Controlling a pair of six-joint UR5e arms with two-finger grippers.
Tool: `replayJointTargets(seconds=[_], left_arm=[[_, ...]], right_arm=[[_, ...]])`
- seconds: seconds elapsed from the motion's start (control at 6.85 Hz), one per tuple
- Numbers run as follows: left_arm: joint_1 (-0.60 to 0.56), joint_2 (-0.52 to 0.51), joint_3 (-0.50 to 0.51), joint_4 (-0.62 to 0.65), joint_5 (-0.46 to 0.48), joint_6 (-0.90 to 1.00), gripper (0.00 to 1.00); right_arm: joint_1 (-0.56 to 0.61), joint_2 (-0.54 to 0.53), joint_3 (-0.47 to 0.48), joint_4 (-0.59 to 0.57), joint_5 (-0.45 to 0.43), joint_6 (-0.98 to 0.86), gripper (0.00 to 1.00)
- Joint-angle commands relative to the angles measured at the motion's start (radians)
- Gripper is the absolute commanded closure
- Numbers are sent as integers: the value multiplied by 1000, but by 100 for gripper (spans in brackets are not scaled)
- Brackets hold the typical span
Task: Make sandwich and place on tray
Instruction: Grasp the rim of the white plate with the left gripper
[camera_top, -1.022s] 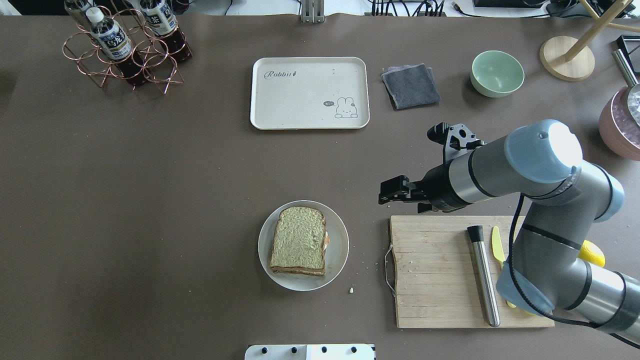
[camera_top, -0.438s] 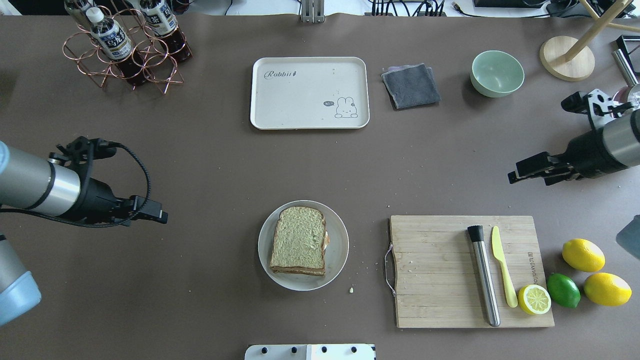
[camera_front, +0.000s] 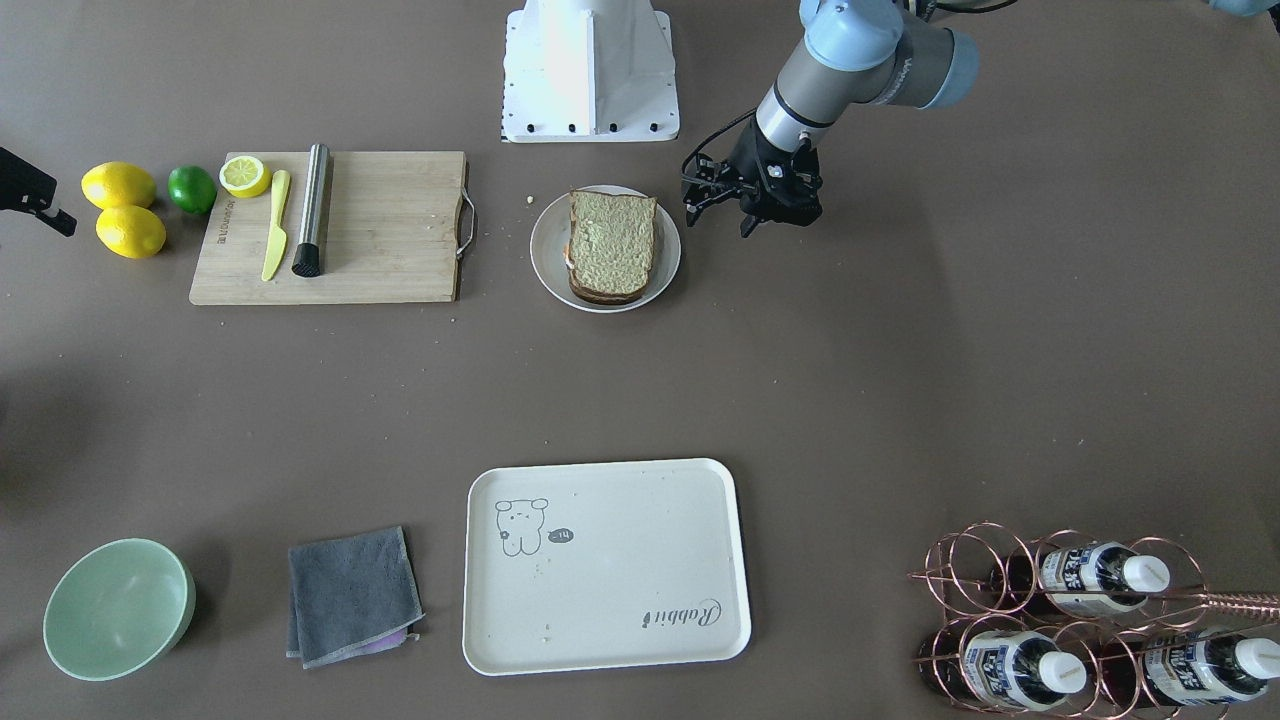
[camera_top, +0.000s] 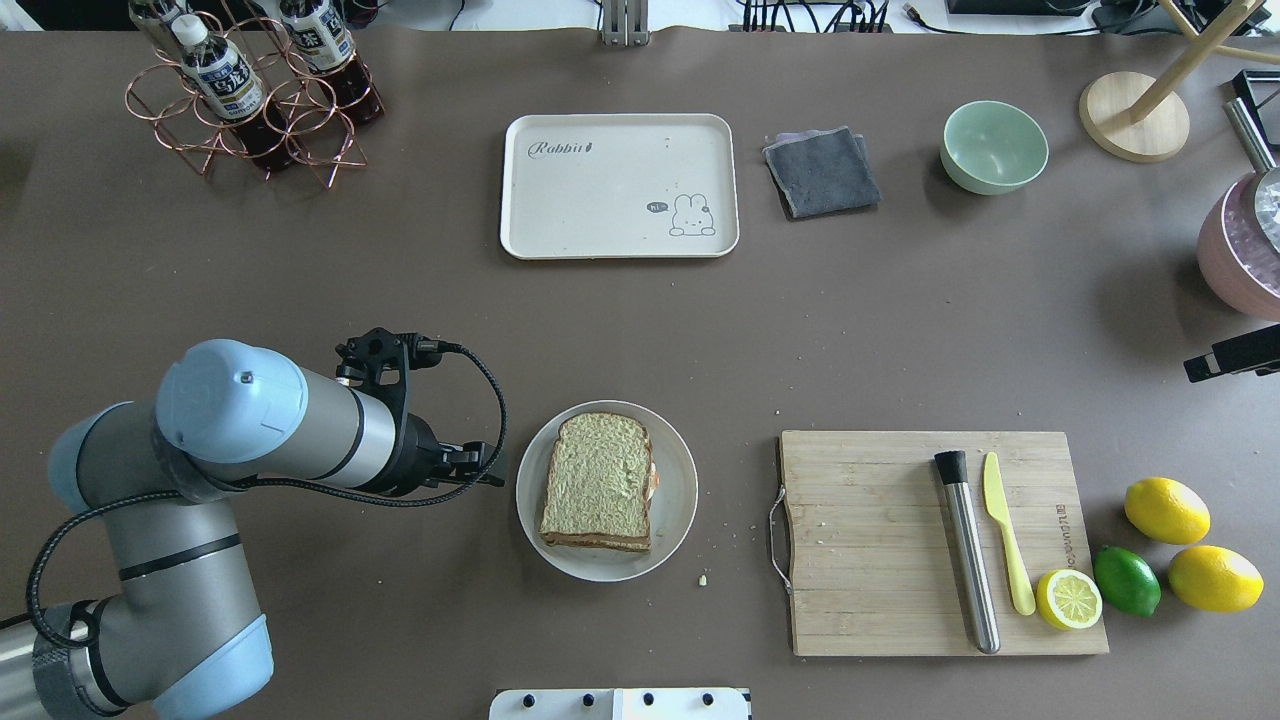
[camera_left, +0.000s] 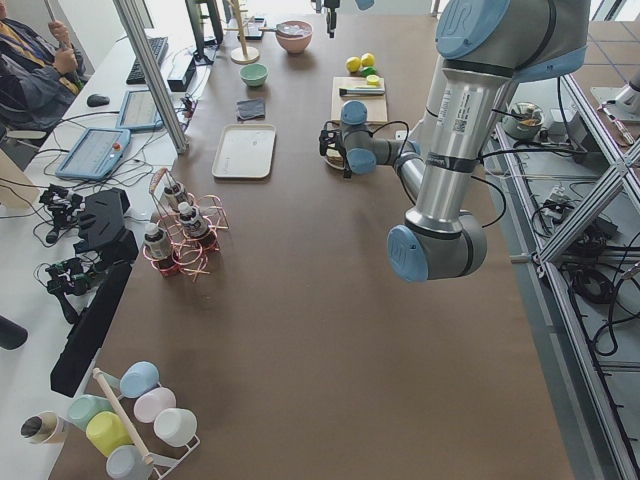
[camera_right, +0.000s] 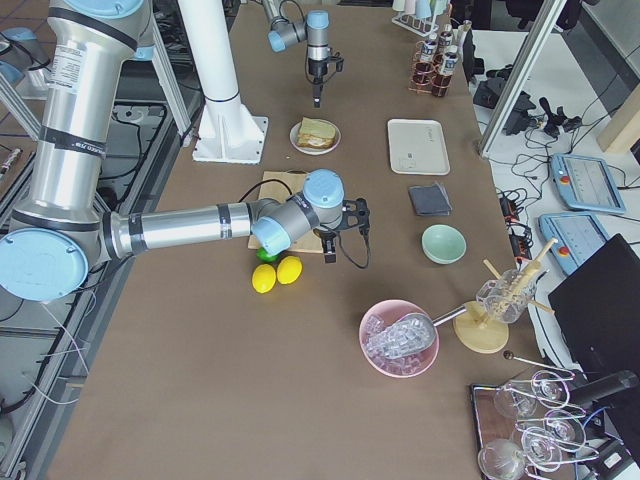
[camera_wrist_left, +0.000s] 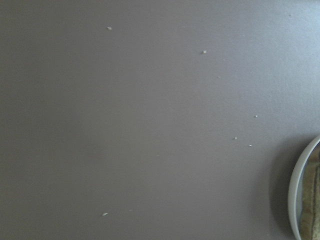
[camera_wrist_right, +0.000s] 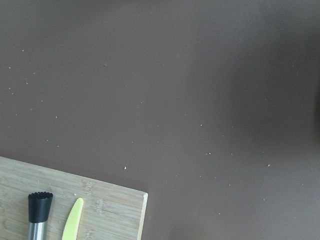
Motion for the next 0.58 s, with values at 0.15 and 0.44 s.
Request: replayJointTargets(seconds=[0.15,0.44], left_arm=[[35,-69,80,1,15,-2,44],[57,-75,106,-23,51,-2,49]], right_arm=[[25,-30,-10,0,4,-39,0],[20,-29,-21,0,-4,-39,0]])
